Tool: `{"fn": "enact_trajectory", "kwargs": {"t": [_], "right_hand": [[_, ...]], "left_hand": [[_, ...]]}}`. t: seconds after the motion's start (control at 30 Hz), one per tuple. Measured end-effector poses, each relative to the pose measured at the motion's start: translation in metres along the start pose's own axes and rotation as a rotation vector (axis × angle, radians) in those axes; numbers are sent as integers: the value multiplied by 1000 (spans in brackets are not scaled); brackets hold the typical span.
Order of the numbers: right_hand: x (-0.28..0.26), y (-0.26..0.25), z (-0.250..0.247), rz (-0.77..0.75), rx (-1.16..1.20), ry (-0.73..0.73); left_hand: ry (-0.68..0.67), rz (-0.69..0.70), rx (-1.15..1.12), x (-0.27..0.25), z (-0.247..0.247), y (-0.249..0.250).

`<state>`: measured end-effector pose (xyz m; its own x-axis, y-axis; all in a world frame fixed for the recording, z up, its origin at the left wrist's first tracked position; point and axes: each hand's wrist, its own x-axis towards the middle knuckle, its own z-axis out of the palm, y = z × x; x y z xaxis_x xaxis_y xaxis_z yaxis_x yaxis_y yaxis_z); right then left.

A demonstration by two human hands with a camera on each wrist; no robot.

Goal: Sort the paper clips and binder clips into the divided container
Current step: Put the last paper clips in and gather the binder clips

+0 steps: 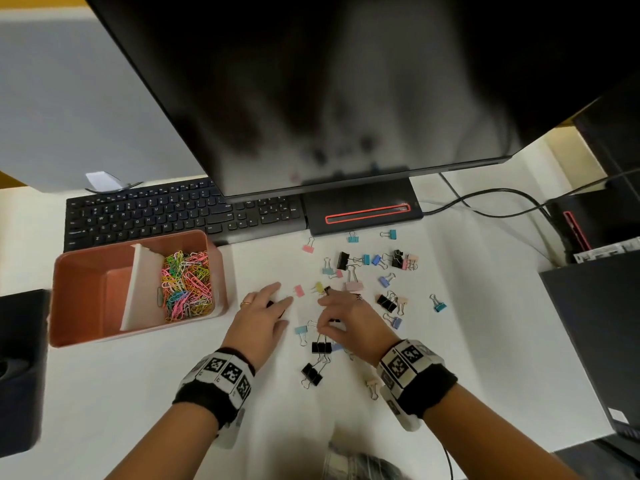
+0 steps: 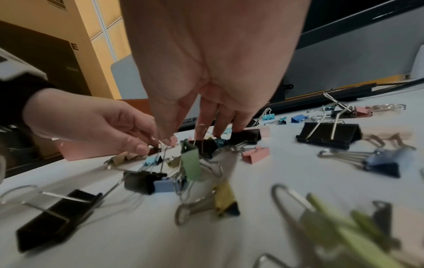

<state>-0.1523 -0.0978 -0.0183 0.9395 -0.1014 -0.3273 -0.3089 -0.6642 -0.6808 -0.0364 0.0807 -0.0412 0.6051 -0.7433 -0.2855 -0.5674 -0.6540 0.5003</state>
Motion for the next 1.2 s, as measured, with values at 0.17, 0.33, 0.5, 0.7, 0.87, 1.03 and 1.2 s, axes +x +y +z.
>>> {"fn": "enact_trajectory", "kwargs": {"t": [0.17,0.33,0.5,0.7,0.87,1.03,1.2], "right_hand": [[-5,-4,-13,-45,91,187],[13,-7,-50,65,118,388],[61,-74,-56,-181,14,329],[117,-149,-18,-377,-214,119],[119,-145,-13,-321,-117,91],[63,-68,-24,6,-196,29],[44,-43,9,66,-418,-234]], "left_hand": [[50,13,-8,-19,-8,1],[-2,-80,9,-40,-6,-10],[127,-52,-69,-48,-3,-20],[189,-93,-142,-62,-5,-34],[189,-116,-200,-62,-9,-35],[116,-160,-190,-58,-11,-35],[94,-185,-242,-54,-9,-39]]}}
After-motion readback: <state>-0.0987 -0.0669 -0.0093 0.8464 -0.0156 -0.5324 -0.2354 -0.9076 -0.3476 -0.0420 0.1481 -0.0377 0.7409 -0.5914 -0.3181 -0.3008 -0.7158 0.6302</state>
